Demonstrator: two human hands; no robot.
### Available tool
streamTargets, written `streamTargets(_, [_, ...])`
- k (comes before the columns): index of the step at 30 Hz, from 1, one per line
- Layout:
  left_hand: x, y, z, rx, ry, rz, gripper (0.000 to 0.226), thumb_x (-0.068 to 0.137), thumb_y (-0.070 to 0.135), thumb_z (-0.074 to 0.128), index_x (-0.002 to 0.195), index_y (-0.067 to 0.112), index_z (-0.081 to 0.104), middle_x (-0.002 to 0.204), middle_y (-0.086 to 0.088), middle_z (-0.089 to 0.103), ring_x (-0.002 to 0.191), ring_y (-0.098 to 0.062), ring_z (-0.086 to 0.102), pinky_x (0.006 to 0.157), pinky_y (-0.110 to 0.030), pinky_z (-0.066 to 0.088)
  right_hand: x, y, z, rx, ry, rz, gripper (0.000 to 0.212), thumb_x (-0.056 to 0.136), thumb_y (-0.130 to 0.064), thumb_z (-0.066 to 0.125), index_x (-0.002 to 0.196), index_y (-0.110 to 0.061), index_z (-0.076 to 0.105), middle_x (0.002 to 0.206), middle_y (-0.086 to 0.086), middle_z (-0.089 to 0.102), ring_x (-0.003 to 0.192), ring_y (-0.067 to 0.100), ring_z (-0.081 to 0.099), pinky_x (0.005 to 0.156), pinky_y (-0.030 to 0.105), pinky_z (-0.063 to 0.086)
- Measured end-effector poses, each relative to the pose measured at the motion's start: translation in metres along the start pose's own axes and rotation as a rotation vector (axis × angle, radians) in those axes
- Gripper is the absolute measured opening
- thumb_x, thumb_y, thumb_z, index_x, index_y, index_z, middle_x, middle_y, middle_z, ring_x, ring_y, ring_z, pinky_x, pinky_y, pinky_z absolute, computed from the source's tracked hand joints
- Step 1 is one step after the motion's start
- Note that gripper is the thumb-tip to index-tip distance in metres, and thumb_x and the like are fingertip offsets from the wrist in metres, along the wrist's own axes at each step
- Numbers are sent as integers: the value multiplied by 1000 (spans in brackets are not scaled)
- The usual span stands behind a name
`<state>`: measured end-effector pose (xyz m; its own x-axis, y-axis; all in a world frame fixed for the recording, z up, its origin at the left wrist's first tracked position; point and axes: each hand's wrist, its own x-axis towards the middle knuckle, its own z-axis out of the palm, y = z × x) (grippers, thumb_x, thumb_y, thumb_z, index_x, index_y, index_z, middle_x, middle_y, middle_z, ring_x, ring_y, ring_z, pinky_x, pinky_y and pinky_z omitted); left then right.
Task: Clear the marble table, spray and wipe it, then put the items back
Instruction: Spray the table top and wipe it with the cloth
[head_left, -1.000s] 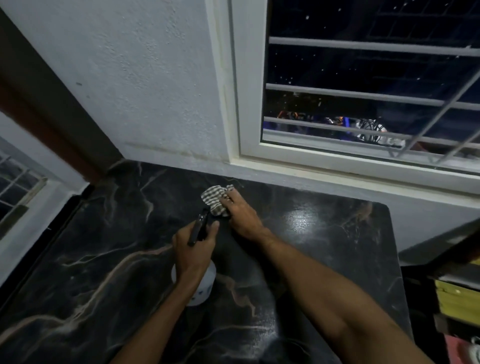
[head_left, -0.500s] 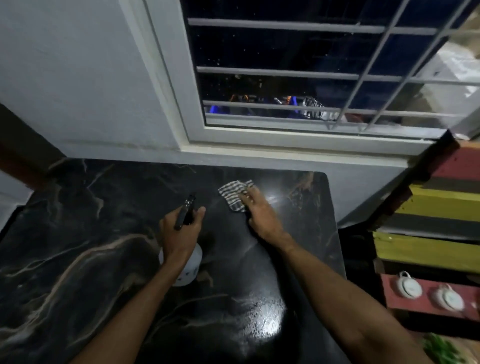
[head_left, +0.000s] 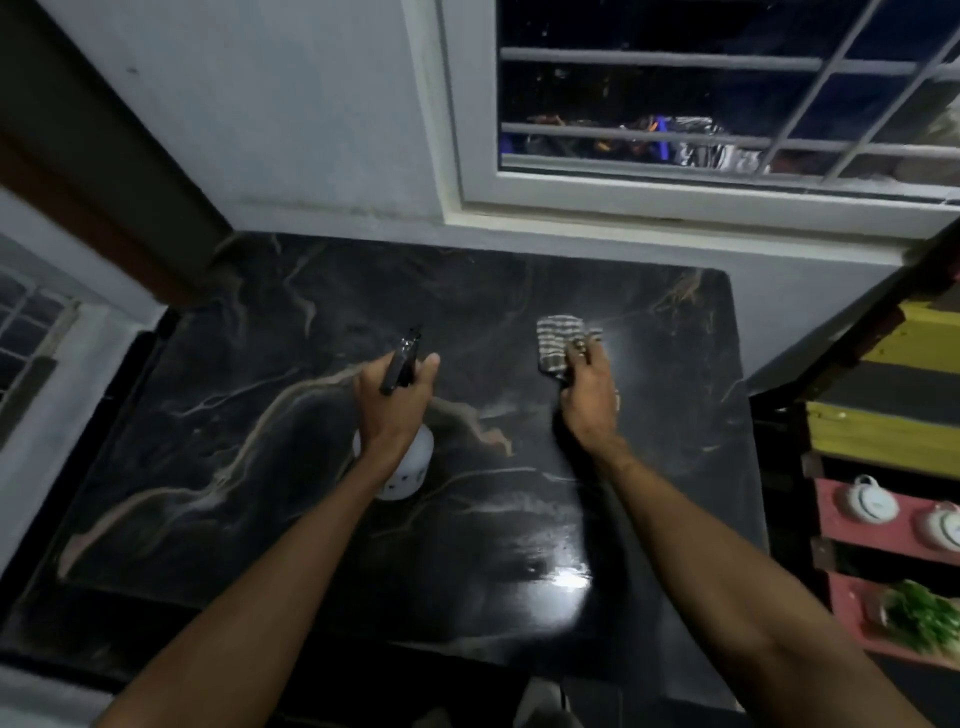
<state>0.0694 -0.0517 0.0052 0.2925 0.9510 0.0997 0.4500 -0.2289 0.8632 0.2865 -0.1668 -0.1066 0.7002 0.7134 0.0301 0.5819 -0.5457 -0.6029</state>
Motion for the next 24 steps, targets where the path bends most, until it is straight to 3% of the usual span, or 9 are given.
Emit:
streamTargets(1, [-1, -6, -10, 4, 5, 12, 40, 88, 29, 72, 62, 0, 61, 58, -15, 64, 57, -31, 64, 58, -47, 55, -8, -12, 4, -1, 7, 72, 58, 80, 4, 49, 137, -6, 53, 149, 18, 42, 136, 35, 40, 117, 36, 31])
streamTargets(3, [-3, -16, -37, 0, 23, -3, 36, 89, 23, 72, 66, -4, 64, 60, -17, 65, 59, -32, 64, 59, -47, 55, -43, -67, 27, 61, -124, 21, 50, 92, 1, 46, 142, -5, 46, 148, 16, 41, 134, 35, 42, 110, 30, 34])
streamTargets(6, [-6, -41, -78, 22, 83, 7, 38, 88, 21, 73, 63, -5, 61, 59, -18, 63, 59, -35, 64, 59, -48, 54, -110, -139, 76, 33, -408, -347, 58, 91, 1, 51, 148, -8, 42, 156, 14, 34, 142, 37, 36, 112, 37, 36])
streamTargets(8, [-9, -58, -103, 31, 84, 18, 42, 88, 29, 70, 61, -2, 60, 58, -16, 63, 58, -33, 64, 60, -47, 54, -123, -146, 92, -24, -400, -532, 67, 85, -1, 54, 149, -15, 43, 160, 11, 29, 147, 33, 30, 119, 39, 32])
streamTargets(13, [-29, -84, -134, -2, 43, -11, 42, 87, 33, 69, 63, 0, 59, 57, -18, 64, 58, -36, 65, 60, -50, 55, -128, -103, 61, -61, -36, 51, 70, 80, 5, 51, 146, -16, 44, 154, 8, 31, 139, 32, 39, 115, 38, 37])
streamTargets(16, [-48, -85, -133, -31, 21, -92, 39, 89, 32, 72, 67, 1, 62, 61, -18, 67, 62, -36, 67, 66, -53, 57, -178, -133, 78, 3, -180, -115, 66, 90, 2, 48, 152, -19, 38, 158, 3, 29, 147, 26, 31, 122, 25, 22])
streamTargets(19, [-68, -77, -123, -18, -45, -88, 43, 88, 40, 69, 67, 4, 64, 62, -12, 68, 63, -29, 68, 72, -48, 58, -227, -124, 73, -109, -280, -359, 79, 78, 6, 57, 151, -20, 40, 164, 3, 23, 152, 24, 20, 121, 37, 24])
streamTargets(22, [-86, -63, -110, -24, -65, -63, 38, 88, 34, 72, 67, 4, 67, 62, -8, 70, 62, -23, 68, 72, -42, 56, -230, -70, 27, -62, -25, 71, 64, 85, 5, 50, 144, -21, 47, 150, -10, 38, 133, 4, 40, 112, 42, 42])
streamTargets(24, [-101, -53, -99, -35, -80, -28, 33, 90, 27, 73, 68, 3, 67, 61, -8, 69, 61, -21, 67, 72, -39, 55, -238, -47, 6, -66, 94, 243, 58, 86, 7, 45, 139, -15, 48, 141, -8, 42, 124, 8, 45, 106, 44, 46])
